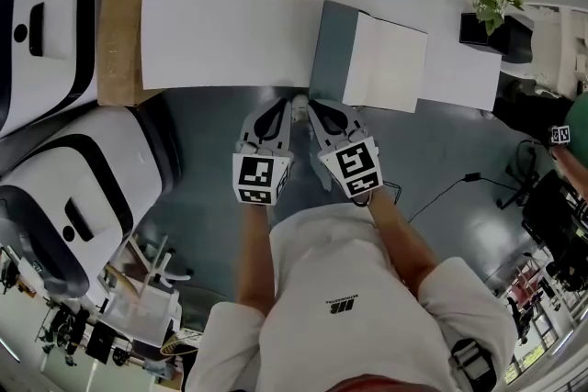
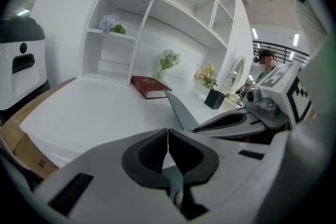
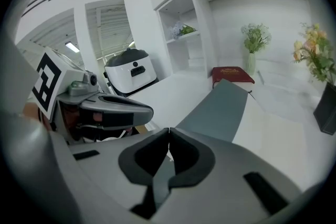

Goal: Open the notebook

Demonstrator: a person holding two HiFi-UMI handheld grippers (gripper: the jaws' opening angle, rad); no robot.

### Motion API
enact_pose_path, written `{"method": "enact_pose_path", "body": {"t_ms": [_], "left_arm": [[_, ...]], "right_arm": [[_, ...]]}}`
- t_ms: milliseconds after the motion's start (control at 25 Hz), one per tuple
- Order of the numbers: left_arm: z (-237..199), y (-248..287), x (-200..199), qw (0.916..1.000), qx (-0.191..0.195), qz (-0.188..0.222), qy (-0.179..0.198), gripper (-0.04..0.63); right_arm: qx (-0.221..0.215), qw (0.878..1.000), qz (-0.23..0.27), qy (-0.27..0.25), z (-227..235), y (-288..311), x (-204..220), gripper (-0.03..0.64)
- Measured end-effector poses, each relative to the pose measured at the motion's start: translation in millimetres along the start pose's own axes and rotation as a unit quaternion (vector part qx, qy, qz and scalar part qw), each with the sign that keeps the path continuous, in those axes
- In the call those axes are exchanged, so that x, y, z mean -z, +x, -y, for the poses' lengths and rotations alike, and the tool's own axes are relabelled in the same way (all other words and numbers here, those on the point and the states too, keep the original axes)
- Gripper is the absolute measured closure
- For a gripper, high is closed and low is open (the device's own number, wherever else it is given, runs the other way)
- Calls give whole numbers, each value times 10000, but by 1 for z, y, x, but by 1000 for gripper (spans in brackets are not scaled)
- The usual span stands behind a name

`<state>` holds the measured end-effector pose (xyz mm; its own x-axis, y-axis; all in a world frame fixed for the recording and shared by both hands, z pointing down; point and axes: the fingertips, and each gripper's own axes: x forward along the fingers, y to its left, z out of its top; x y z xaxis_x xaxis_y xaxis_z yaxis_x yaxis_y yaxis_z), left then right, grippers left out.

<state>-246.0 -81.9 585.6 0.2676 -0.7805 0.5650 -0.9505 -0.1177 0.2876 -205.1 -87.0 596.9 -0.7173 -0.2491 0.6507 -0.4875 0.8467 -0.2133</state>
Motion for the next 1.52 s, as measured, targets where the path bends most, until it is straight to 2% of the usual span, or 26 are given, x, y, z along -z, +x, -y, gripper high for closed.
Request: {"method": "enact_pose_path", "body": {"t_ms": [880, 1520], "left_arm": [[-21, 15, 12, 9999, -96, -74, -13, 595], [-19, 16, 17, 9999, -137, -93, -20, 595]], "right_arm": [[-166, 9994, -286, 96, -1, 40, 27, 617], [-131, 9988, -474, -72, -1, 58, 40, 615]]}}
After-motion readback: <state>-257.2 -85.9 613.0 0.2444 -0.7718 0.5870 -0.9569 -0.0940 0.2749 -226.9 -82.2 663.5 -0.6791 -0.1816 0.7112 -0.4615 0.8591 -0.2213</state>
